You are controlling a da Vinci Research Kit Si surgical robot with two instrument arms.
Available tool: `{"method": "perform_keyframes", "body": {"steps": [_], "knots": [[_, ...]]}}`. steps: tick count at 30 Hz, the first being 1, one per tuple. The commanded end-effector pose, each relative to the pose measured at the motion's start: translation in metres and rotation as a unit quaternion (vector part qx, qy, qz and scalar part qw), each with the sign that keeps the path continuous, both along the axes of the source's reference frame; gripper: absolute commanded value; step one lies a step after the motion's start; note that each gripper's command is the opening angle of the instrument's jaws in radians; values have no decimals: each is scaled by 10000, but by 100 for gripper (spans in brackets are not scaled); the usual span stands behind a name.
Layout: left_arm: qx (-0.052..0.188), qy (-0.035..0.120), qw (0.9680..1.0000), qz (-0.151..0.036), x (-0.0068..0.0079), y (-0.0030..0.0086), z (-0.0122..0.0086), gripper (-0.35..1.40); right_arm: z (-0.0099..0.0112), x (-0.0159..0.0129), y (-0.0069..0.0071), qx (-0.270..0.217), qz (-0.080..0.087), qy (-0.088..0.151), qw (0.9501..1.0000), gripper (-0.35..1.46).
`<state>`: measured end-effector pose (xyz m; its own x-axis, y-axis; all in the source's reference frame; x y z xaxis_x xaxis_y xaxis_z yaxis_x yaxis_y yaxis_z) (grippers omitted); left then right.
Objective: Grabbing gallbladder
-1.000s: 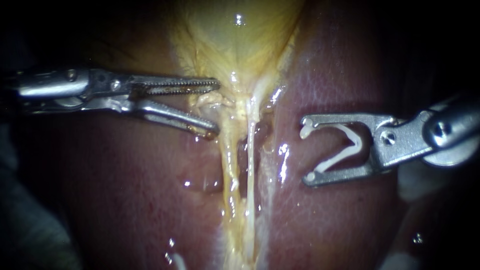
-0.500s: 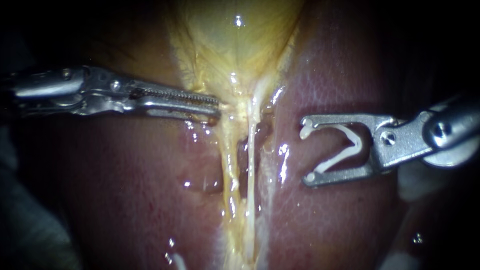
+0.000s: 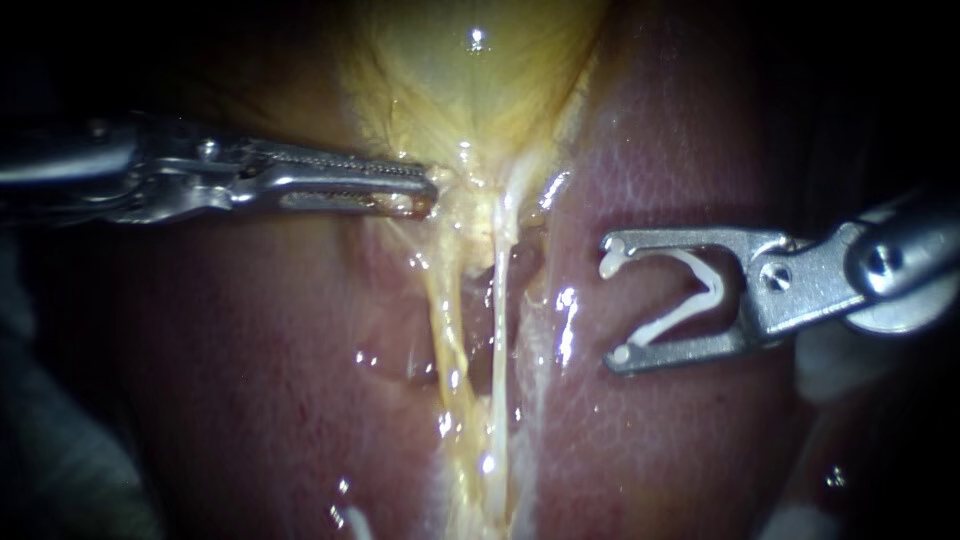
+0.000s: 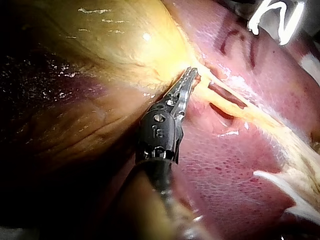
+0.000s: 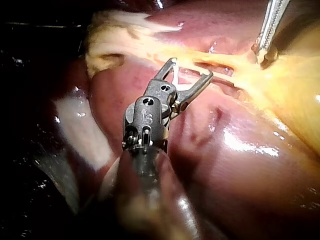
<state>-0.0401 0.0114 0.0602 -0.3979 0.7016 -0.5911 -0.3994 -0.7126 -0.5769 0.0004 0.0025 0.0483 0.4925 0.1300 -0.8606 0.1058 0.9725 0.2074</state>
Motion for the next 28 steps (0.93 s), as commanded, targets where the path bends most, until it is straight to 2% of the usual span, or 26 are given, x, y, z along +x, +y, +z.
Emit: {"method": "perform_keyframes", "body": {"steps": [1,6,12,28], "knots": [[-19,-37,10000,-51,3,2,-9,-35,0,0,0,0,1,0,10000,50],[-29,-69,9998,-167,17,9,-36,-35,0,0,0,0,1,0,10000,50],[-39,-62,9996,-257,34,15,-45,-35,0,0,0,0,0,0,10000,50],[-46,-38,9995,-294,30,17,-40,-35,0,0,0,0,0,0,10000,50]]}}
